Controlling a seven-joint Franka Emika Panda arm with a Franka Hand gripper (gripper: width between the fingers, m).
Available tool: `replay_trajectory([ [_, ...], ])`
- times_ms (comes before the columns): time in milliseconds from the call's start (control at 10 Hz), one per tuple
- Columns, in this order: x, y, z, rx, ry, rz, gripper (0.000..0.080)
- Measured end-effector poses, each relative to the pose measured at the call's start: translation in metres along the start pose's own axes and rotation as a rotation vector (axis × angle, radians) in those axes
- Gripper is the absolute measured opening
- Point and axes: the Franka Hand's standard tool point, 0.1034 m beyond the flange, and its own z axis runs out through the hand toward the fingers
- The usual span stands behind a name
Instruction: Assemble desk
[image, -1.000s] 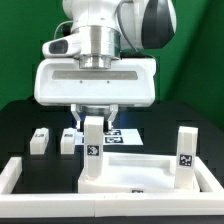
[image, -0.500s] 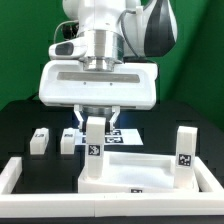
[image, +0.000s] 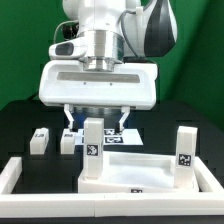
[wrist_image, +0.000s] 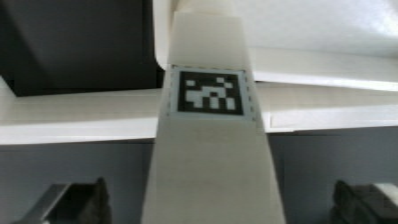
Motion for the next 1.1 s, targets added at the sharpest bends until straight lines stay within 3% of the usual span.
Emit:
replay_trajectory([
  [700, 0.000, 0.001, 0.000, 0.000, -0.002, 0.001, 0.0649],
  [900, -0.007, -0.005, 0.002, 0.027, -0.111, 0.053, 0.0649],
  [1000, -0.007, -0.002, 0.003, 0.018, -0.113, 0.064, 0.0649],
  [1100, -0.014, -0.006, 0.005, 0.033, -0.174, 0.092, 0.0649],
])
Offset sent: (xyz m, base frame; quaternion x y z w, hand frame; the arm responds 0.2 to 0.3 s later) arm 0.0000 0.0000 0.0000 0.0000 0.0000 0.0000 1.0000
